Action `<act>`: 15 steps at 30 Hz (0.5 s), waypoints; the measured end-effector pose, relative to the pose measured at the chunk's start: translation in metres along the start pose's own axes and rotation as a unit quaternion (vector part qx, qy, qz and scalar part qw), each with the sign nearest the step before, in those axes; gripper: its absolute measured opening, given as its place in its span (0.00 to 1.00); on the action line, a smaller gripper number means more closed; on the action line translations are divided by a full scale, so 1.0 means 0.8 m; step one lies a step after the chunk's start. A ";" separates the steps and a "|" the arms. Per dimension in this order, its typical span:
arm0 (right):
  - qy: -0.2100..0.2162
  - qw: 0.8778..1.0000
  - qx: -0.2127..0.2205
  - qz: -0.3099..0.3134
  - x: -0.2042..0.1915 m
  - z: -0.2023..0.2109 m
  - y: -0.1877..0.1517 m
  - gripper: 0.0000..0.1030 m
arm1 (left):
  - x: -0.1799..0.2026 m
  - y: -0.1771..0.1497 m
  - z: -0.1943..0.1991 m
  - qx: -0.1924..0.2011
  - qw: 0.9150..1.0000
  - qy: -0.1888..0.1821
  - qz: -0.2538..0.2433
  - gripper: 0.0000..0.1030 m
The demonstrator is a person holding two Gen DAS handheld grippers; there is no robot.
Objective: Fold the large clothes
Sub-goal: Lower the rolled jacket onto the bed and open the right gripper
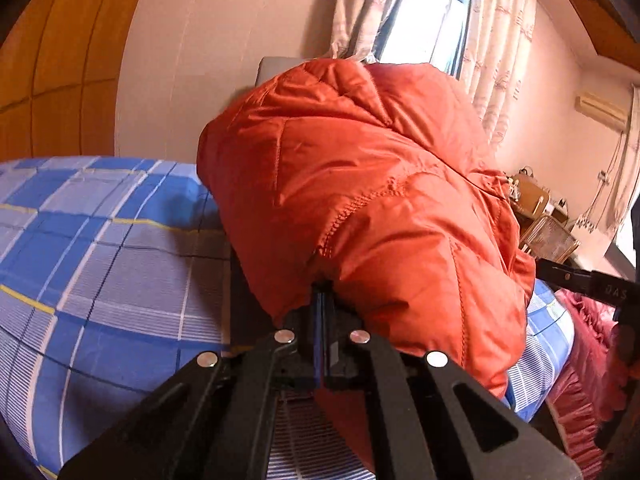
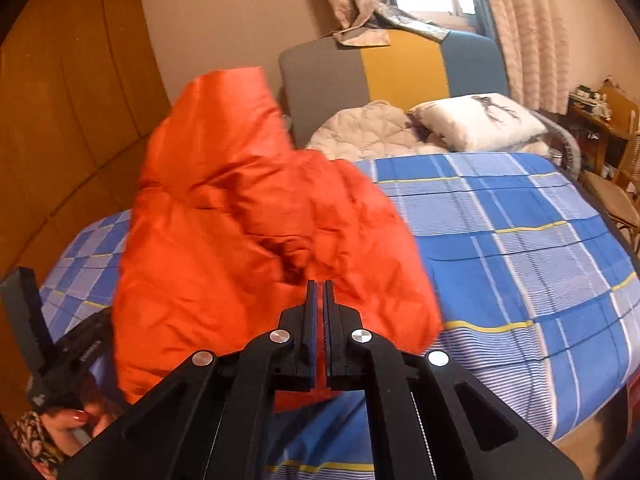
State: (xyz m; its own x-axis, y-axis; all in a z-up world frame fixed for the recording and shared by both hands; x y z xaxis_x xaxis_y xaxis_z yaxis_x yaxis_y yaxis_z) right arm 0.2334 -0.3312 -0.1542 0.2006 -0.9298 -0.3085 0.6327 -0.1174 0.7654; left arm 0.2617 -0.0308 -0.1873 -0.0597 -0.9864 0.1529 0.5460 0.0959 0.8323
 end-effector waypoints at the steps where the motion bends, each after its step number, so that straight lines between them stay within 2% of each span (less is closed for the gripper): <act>1: -0.003 1.000 -0.004 0.004 -0.002 -0.003 -0.001 0.01 | 0.002 0.001 0.003 0.001 1.000 -0.001 -0.001 0.00; 3: -0.008 1.000 -0.006 0.004 -0.002 -0.006 -0.006 0.02 | 0.002 0.002 0.002 0.000 1.000 0.002 0.000 0.00; 4: -0.010 1.000 -0.006 -0.002 0.001 -0.006 -0.008 0.06 | 0.000 0.002 0.000 0.000 1.000 0.004 -0.001 0.00; 5: -0.022 1.000 -0.001 -0.008 0.002 -0.004 -0.009 0.26 | 0.000 0.002 -0.001 0.000 1.000 0.006 -0.001 0.00; 6: -0.027 1.000 0.007 -0.009 0.003 0.000 -0.009 0.52 | 0.001 0.001 0.000 0.001 1.000 0.010 -0.002 0.00; 7: -0.017 1.000 0.024 -0.001 0.000 0.007 -0.008 0.58 | 0.002 0.000 0.002 0.000 1.000 0.013 -0.003 0.00; 10: -0.011 0.999 0.037 0.018 -0.011 0.012 0.007 0.60 | 0.007 -0.001 0.010 0.000 1.000 0.017 -0.002 0.00; 15: 0.011 0.999 0.013 0.041 -0.030 -0.023 0.036 0.60 | 0.011 0.001 0.012 -0.004 1.000 0.021 -0.004 0.00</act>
State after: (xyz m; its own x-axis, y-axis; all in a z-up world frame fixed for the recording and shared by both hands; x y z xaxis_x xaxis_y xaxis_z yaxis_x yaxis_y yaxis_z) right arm 0.2610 -0.3060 -0.1352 0.2674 -0.9290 -0.2560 0.5940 -0.0503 0.8029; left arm 0.2537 -0.0385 -0.1804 -0.0285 -0.9919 0.1239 0.5516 0.0877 0.8295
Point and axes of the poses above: each gripper's, at about its wrist camera, not at the fingertips, and z roughly against the way its jaws point, x to its right, y to its top, the point moved 1 cm from there along -z, roughly the way its jaws point, and after that the axes turned 14 degrees about y, right-handed, at the moved point
